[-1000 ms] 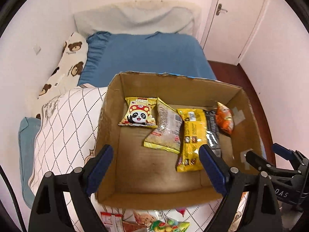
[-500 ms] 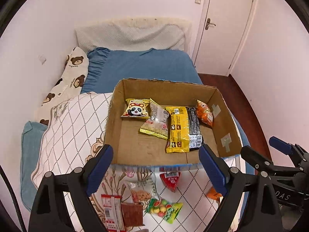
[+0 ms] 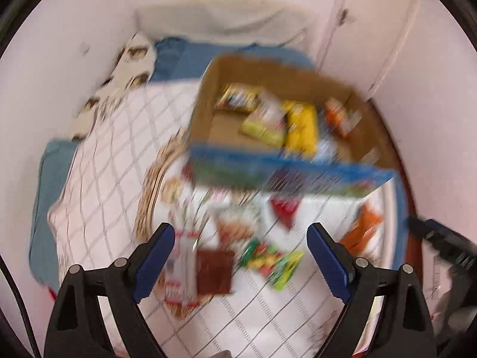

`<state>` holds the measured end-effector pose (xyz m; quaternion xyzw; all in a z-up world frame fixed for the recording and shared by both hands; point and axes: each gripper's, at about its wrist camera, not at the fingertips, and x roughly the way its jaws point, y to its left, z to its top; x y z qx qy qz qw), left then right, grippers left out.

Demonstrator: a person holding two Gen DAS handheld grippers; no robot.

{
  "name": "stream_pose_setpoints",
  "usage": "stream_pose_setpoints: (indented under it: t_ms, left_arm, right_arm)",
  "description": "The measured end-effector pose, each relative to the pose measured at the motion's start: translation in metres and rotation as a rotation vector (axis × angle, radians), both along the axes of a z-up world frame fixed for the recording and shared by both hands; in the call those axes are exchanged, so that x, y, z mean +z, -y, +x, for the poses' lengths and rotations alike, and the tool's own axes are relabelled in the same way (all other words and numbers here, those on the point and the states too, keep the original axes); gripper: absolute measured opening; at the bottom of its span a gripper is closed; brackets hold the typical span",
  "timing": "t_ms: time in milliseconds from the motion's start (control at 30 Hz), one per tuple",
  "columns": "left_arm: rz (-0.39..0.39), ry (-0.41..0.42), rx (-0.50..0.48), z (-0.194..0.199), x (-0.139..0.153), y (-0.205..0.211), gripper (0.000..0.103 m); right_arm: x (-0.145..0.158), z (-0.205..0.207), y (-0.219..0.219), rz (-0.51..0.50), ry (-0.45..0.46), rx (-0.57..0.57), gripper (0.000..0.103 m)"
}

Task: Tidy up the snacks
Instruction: 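Grasp the brown packet with the left tool while the right grasps the orange bag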

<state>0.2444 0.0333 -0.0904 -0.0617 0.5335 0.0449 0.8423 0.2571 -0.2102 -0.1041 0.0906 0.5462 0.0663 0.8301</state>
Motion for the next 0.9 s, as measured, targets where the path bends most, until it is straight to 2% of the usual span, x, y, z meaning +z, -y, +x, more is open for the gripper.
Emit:
stream_pose_setpoints:
  t_ms: [100,133,167,233,333,533,600,733,800,900]
  left_arm:
    - [0.045,-0.087,0.02,-0.006,-0.05,-0.005,0.089]
    - [0.056,-0.133,0.014,-0.005,-0.07,-0.005,0.079]
    - [0.055,-0.185,0.013,-0.005,-0.09,-0.006,0.07]
    - [0.05,-0.257,0.01,-0.003,-0.118,-0.007,0.067]
    - [0.033,-0.33,0.012,-0.002,-0.151,-0.008,0.067]
    - [-0.02,-0.426,0.011,0.001,-0.186,-0.009,0.067]
    - [-0.022,-0.429,0.008,0.001,-0.19,-0.009,0.067]
    - [-0.034,-0.412,0.011,0.001,-0.193,-0.008,0.067]
    - [-0.041,-0.399,0.014,0.005,-0.193,-0.01,0.054]
    - [-0.059,-0.392,0.025,0.007,-0.194,-0.013,0.051]
  right_arm:
    - [-0.036,0.001,0.019,0.002,-0.033,-0.069,0.099]
    - [-0.048,0.004,0.024,-0.003,-0.043,-0.092,0.097]
    - [-0.061,0.007,0.03,-0.002,-0.059,-0.107,0.085]
    - [-0.087,0.014,0.041,0.005,-0.1,-0.147,0.074]
    - [-0.113,0.024,0.055,0.049,-0.15,-0.191,0.074]
    - [-0.164,0.053,0.057,0.089,-0.284,-0.21,0.073]
    - [-0.172,0.057,0.049,0.056,-0.293,-0.188,0.068]
    - [-0.162,0.055,0.012,-0.032,-0.253,-0.05,0.059]
    - [-0.157,0.048,-0.013,-0.08,-0.25,0.051,0.059]
    - [-0.161,0.033,-0.039,-0.119,-0.277,0.154,0.059]
